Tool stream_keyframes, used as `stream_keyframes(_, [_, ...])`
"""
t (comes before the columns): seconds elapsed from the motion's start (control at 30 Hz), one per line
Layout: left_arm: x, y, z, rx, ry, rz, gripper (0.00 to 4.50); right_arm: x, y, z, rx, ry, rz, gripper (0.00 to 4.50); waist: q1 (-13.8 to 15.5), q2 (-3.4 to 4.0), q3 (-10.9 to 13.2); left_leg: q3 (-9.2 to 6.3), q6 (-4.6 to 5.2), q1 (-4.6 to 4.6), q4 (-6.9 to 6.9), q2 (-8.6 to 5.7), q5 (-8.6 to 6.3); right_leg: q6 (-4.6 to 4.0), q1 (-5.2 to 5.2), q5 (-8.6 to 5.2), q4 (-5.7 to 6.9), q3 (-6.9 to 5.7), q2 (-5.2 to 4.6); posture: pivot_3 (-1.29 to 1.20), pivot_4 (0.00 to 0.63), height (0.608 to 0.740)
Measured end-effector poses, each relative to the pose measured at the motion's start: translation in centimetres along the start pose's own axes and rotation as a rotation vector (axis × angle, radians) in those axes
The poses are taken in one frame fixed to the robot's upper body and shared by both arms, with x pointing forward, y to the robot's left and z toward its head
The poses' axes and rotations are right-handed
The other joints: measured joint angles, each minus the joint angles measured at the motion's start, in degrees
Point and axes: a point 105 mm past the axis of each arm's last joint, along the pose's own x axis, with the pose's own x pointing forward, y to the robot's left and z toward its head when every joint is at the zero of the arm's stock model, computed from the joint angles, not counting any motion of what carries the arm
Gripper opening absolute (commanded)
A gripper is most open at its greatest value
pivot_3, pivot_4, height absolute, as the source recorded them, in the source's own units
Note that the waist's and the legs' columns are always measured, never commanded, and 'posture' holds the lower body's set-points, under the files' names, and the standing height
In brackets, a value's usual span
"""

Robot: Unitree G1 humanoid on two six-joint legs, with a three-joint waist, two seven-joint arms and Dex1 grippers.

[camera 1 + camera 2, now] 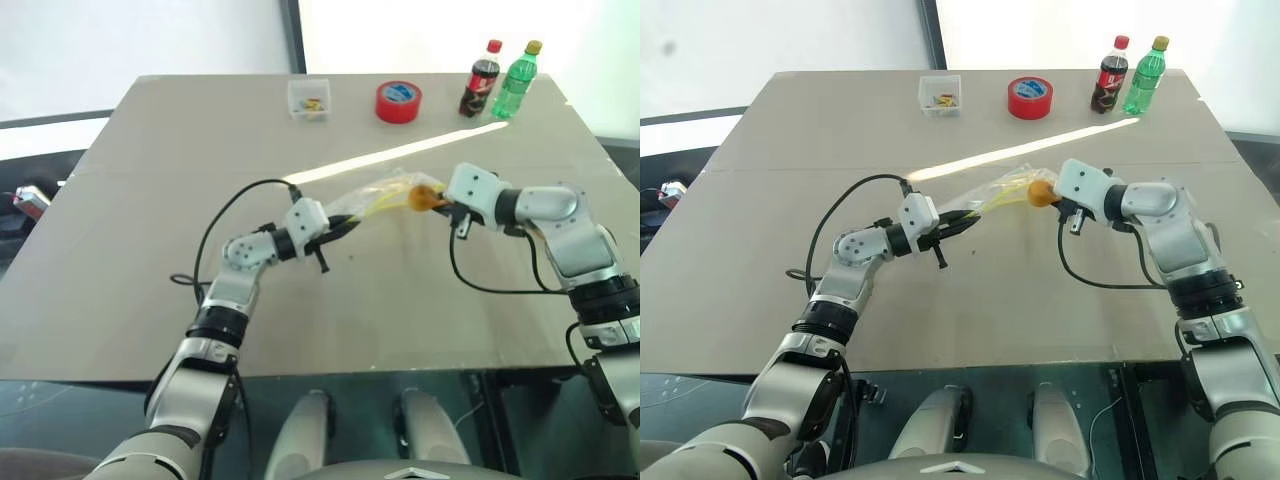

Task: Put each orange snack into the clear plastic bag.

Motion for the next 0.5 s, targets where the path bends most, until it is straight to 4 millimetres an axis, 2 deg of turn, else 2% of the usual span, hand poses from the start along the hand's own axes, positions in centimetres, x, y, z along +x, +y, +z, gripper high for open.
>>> stream_keyframes(0.13, [-0.1, -0.1, 0.1, 0.022, -0.003, -0.015, 0.00, 0.6, 0.5, 0.2, -0.002, 0.005, 0.017, 0.15, 0.01, 0.00, 0.00, 0.00, 0.00, 0.00, 0.00, 0.00, 0.00, 0.00, 0.00, 0.00, 0.00, 0.00, 0.00, 0.00, 0.150, 0.740])
stream_keyframes(0.33, [0.1, -0.6, 0.1, 0.039, 0.002, -0.040, 0.00, 1.5, 1.9, 1.2, -0.137, 0.029, 0.060, 0.15, -0.01, 0.00, 0.00, 0.00, 0.00, 0.00, 0.00, -0.01, 0.00, 0.00, 0.00, 0.00, 0.00, 0.00, 0.00, 0.00, 0.150, 0.740])
stream_keyframes(0.5, [0.3, -0.8, 0.0, 0.046, 0.003, -0.054, 0.00, 1.2, 0.6, 1.0, -0.334, 0.121, -0.016, 0.15, 0.07, 0.01, 0.00, 0.02, 0.00, 0.00, 0.00, -0.01, 0.00, 0.00, -0.02, 0.00, 0.01, 0.00, 0.00, 0.00, 0.150, 0.740])
